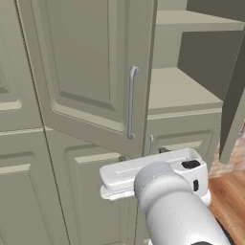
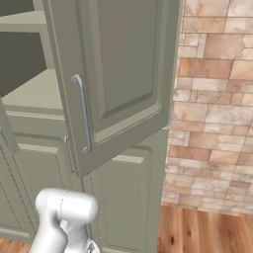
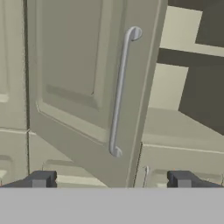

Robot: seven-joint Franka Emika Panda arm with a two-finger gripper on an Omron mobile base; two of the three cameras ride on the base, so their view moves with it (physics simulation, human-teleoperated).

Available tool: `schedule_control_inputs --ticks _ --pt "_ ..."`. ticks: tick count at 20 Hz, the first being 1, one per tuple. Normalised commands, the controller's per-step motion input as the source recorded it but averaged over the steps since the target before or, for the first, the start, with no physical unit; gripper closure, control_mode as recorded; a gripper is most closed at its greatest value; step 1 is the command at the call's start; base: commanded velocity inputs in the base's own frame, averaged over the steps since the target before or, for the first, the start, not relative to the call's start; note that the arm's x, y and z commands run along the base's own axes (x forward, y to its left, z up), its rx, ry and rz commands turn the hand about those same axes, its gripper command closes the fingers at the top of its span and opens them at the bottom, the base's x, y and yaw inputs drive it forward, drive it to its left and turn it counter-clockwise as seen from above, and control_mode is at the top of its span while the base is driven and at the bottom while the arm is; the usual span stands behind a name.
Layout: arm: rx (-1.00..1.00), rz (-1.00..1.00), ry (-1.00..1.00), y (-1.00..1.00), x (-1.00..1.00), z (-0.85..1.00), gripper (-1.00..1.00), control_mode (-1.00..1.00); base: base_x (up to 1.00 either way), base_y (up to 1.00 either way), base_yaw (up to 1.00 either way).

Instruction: Close all open cabinet doors.

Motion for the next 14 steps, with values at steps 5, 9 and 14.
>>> schedule_control_inputs --ticks 5,9,14 --pt "0.0 -0.09 -0.12 0.25 0.58 -0.05 -1.0 -1.0 0.0 0.0 0.0" --pt "0.0 -0.08 -0.1 0.24 0.6 -0.08 -1.0 -1.0 0.0 0.0 0.0" --pt "0.0 -0.05 -0.11 0.2 0.53 -0.2 -1.0 -1.0 0.0 0.0 0.0"
